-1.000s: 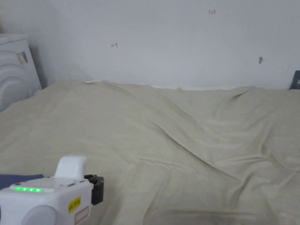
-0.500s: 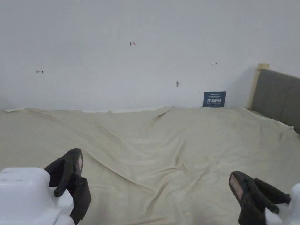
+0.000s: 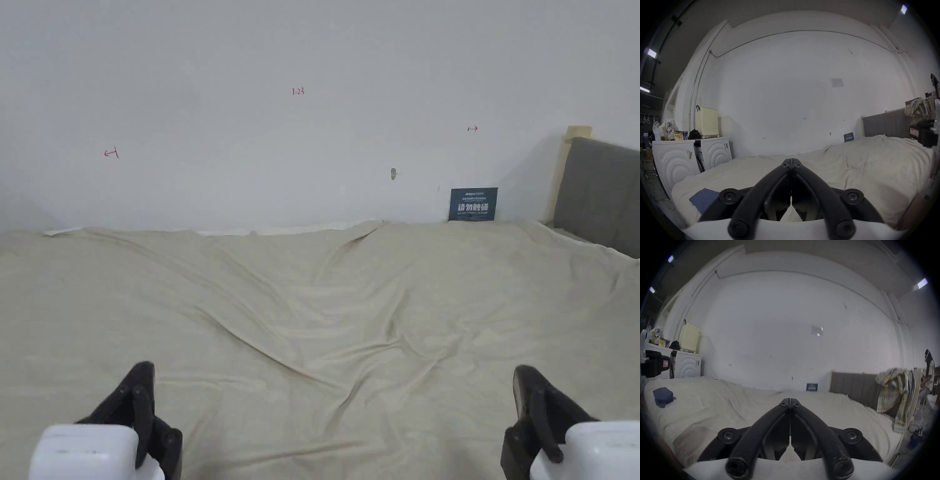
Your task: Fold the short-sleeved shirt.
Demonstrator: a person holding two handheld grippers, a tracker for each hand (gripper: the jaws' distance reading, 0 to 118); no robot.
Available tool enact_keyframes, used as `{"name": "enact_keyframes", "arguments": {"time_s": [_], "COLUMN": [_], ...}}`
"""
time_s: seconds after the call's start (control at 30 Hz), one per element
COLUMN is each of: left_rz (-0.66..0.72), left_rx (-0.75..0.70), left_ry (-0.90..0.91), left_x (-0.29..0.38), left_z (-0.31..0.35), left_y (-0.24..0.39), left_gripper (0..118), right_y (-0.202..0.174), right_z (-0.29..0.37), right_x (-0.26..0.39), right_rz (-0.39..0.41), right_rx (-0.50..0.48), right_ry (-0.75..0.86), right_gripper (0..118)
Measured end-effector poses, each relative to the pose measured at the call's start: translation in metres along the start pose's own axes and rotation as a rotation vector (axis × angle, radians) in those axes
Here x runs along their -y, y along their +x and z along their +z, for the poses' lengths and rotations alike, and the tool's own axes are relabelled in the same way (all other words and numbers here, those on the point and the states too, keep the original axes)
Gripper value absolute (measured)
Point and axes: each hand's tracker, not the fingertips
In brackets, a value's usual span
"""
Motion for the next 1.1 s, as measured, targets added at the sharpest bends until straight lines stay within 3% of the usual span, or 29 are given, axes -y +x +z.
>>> {"name": "enact_keyframes", "arguments": {"time_s": [0.13, 0.17, 0.23, 0.27, 0.3, 0.33, 0.37, 0.57, 0.7, 0.97, 1.1], "left_rz": [0.032, 0.042, 0.077, 0.086, 0.091, 0.091, 0.088, 0.052, 0.055, 0.128, 0.040], "left_rx": [-0.024, -0.032, -0.025, -0.021, -0.022, -0.027, -0.035, -0.028, 0.077, 0.046, -0.007], "left_ry": [0.018, 0.021, 0.024, 0.025, 0.022, 0.019, 0.016, 0.050, 0.064, 0.023, 0.024], "left_x": [-0.003, -0.005, -0.009, -0.011, -0.012, -0.013, -0.013, -0.016, -0.016, -0.013, -0.012], "left_z": [0.003, 0.001, -0.001, -0.003, -0.005, -0.007, -0.007, 0.000, 0.001, -0.007, -0.010], "left_y": [-0.003, -0.004, -0.006, -0.010, -0.009, -0.008, -0.007, -0.006, -0.010, -0.011, -0.002], "left_gripper": [0, 5, 43, 67, 101, 116, 118, 118, 118, 118, 118], "right_y": [0.004, 0.004, 0.006, 0.007, 0.005, 0.004, 0.003, -0.002, -0.003, -0.008, -0.008], "right_z": [0.006, 0.006, 0.007, 0.006, 0.004, 0.005, 0.008, 0.008, 0.007, 0.002, 0.001], "right_x": [-0.002, -0.004, -0.011, -0.014, -0.016, -0.016, -0.016, -0.015, -0.013, -0.013, -0.014], "right_rz": [-0.013, -0.001, -0.003, -0.007, -0.007, -0.007, -0.001, 0.013, -0.013, 0.006, 0.022], "right_rx": [-0.002, -0.002, -0.028, -0.039, -0.028, -0.011, 0.014, -0.015, -0.051, -0.049, -0.066], "right_ry": [0.022, 0.031, 0.036, 0.030, 0.019, 0.019, 0.048, 0.032, 0.024, -0.001, -0.021], "right_gripper": [0, 7, 70, 102, 115, 115, 115, 115, 115, 115, 115]}}
